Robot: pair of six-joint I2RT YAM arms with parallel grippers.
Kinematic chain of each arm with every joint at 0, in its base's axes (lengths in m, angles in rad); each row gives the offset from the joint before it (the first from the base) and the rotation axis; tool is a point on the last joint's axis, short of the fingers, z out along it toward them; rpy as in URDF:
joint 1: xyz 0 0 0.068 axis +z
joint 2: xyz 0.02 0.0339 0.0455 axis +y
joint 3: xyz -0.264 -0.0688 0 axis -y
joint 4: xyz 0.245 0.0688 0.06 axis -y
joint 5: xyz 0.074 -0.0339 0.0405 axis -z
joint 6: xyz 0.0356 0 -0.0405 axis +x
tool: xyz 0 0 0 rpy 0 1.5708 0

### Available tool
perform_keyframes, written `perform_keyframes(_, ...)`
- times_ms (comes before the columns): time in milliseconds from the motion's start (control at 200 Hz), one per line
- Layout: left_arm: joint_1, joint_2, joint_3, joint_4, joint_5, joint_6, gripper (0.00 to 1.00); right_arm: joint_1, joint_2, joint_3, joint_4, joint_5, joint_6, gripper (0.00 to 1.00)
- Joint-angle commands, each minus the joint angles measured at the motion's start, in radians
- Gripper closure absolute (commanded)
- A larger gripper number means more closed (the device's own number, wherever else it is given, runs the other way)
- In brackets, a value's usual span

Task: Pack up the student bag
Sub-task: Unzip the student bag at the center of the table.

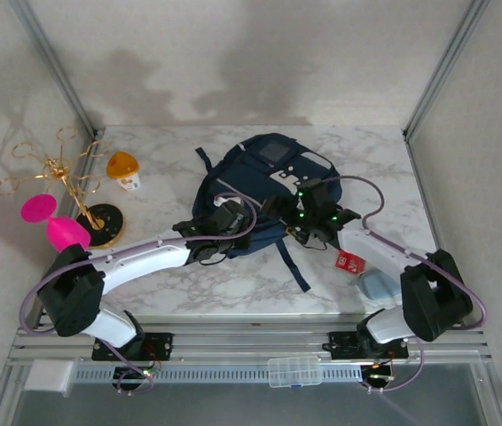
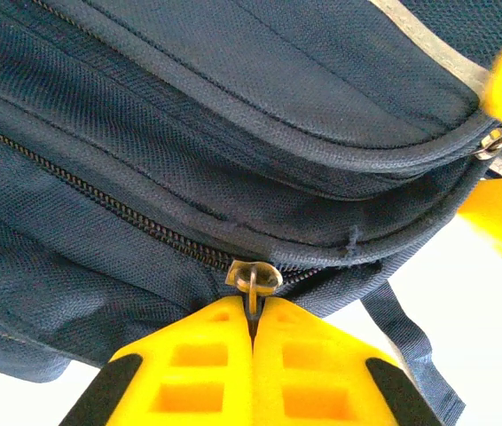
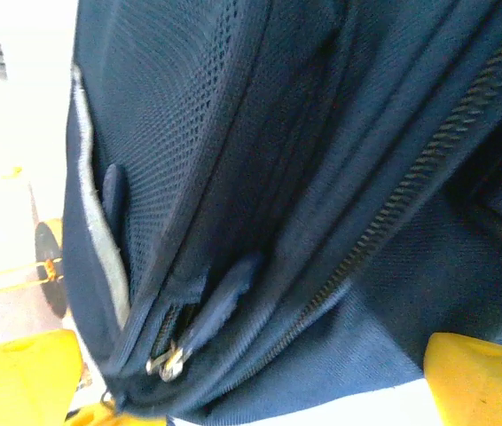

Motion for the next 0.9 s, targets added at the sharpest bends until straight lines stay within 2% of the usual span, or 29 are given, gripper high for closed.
perform_keyframes(0,-0.01,0.008,0.029,0.031,-0.003,0.019,1.0,0.021,0.071,0.081,0.065,0.061,0.068,0.02)
perform_keyframes(130,-0.01,0.017,0.037,0.023,-0.037,0.027,1.0,0.014,0.13,0.101,0.106,0.094,0.069,0.08)
perform_keyframes(225,-0.01,0.026,0.046,0.016,-0.038,0.03,1.0,0.013,0.155,0.113,0.14,0.105,0.056,0.19)
perform_keyframes(421,-0.01,0.038,0.071,0.016,-0.035,0.039,1.0,0.023,0.18,0.132,0.163,0.111,0.016,0.5)
perform_keyframes(531,-0.01,0.036,0.073,0.008,-0.034,0.048,1.0,0.03,0.196,0.158,0.183,0.085,-0.036,0.76)
perform_keyframes(651,-0.01,0.005,0.056,-0.041,-0.049,0.045,1.0,0.04,0.214,0.227,0.165,0.021,-0.129,0.92)
perform_keyframes(766,-0.007,-0.073,-0.006,-0.084,-0.111,0.032,1.0,0.04,0.197,0.285,0.097,-0.053,-0.264,1.0)
perform_keyframes(896,0.016,-0.145,-0.07,-0.17,-0.161,0.008,1.0,-0.026,0.152,0.31,-0.009,-0.165,-0.424,1.0)
